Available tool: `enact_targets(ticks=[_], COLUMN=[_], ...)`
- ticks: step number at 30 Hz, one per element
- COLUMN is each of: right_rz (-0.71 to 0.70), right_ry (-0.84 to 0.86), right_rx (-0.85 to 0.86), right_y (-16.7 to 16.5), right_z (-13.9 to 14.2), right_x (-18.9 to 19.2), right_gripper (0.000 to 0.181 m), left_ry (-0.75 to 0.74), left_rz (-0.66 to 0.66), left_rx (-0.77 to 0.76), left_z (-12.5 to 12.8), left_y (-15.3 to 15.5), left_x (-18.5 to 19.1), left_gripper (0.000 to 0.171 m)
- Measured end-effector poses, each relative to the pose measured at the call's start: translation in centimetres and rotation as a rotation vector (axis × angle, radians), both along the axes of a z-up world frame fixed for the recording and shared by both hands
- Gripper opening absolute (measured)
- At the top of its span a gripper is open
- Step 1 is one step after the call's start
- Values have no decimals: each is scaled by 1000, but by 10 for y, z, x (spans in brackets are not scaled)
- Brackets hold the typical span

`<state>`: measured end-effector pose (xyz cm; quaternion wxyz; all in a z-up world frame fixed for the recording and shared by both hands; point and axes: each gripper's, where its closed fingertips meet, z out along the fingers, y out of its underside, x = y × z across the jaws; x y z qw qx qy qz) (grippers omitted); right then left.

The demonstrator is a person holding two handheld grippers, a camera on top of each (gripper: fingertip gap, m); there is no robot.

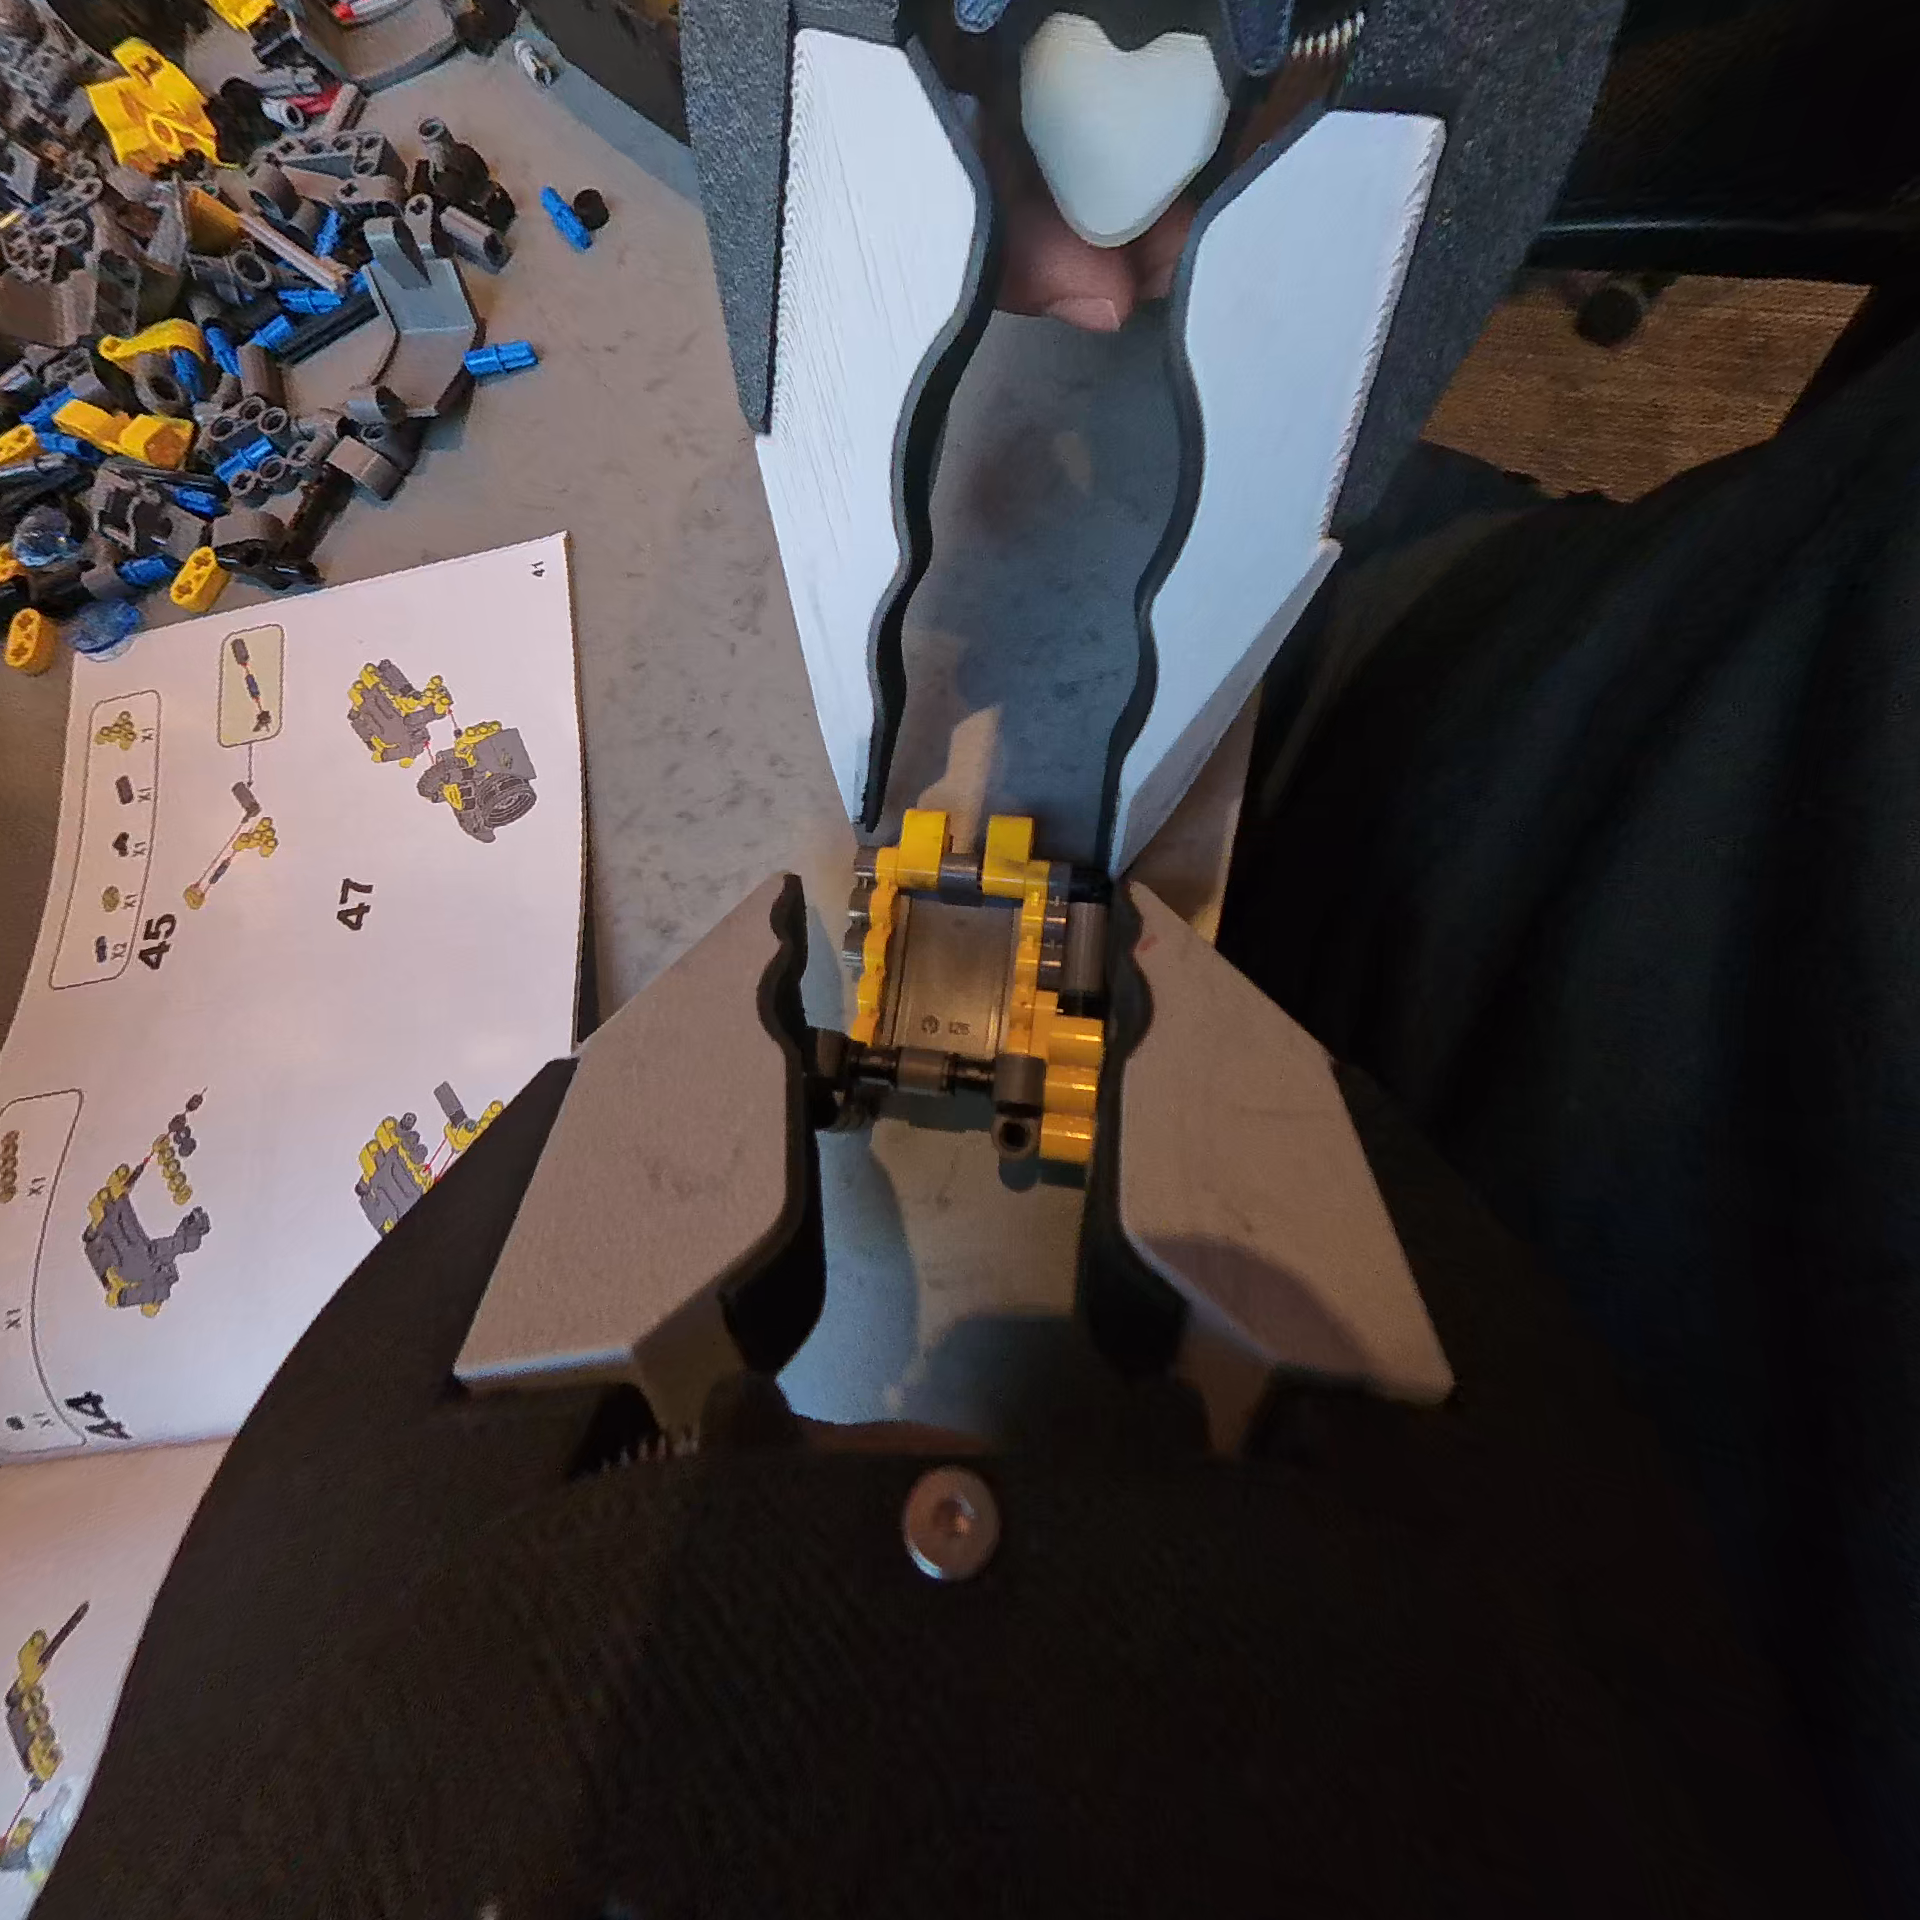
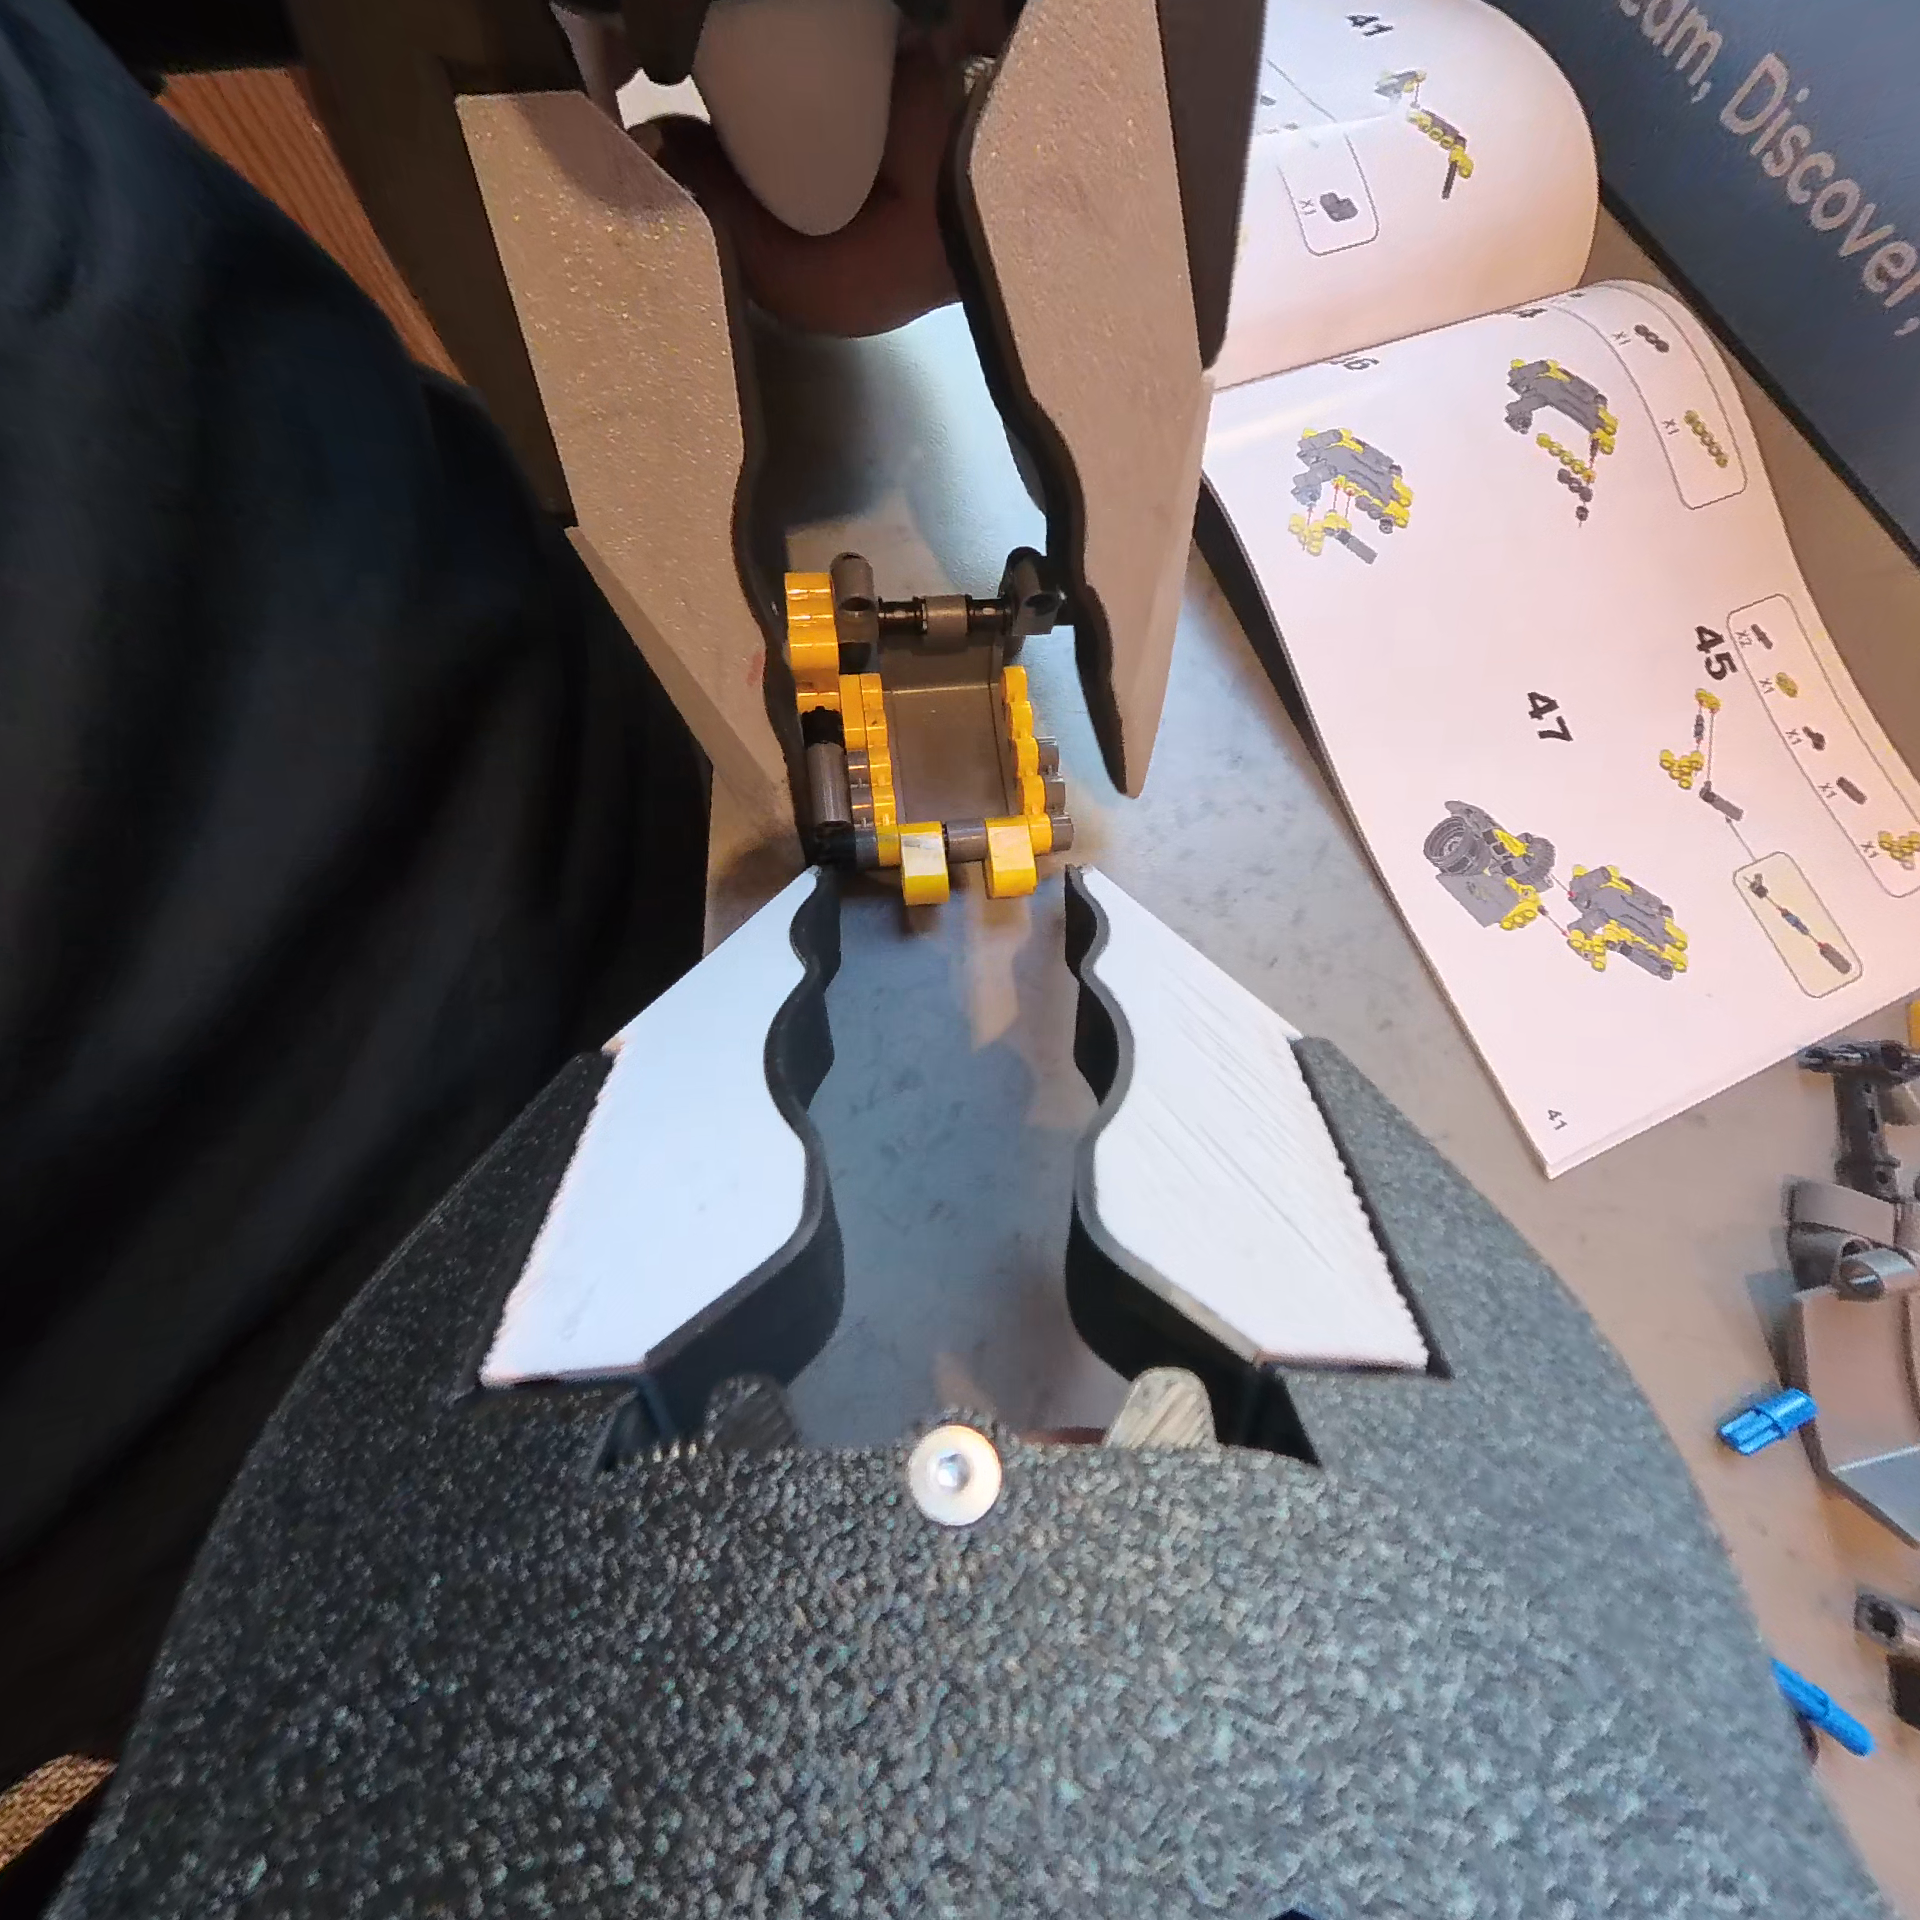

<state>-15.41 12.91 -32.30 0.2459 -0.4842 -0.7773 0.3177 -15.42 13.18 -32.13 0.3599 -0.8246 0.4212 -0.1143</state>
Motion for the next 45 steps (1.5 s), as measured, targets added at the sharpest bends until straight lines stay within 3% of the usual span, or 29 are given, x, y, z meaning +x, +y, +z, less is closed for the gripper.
enact_targets(ticks=[12,17,45], right_rz=[-11,-12,-7], right_ry=[-2,1,1], right_rx=[-6,-3,-9], right_y=[1,2,2], right_z=[0,0,0], right_x=[-1,-1,-1], right_gripper=[45,46,46], left_ry=[9,-5,-18], left_rz=[8,15,27], left_rx=[18,16,-16], left_z=[1,3,3], left_y=[0,0,-6], left_x=[-3,-2,-5], left_gripper=[49,55,55])
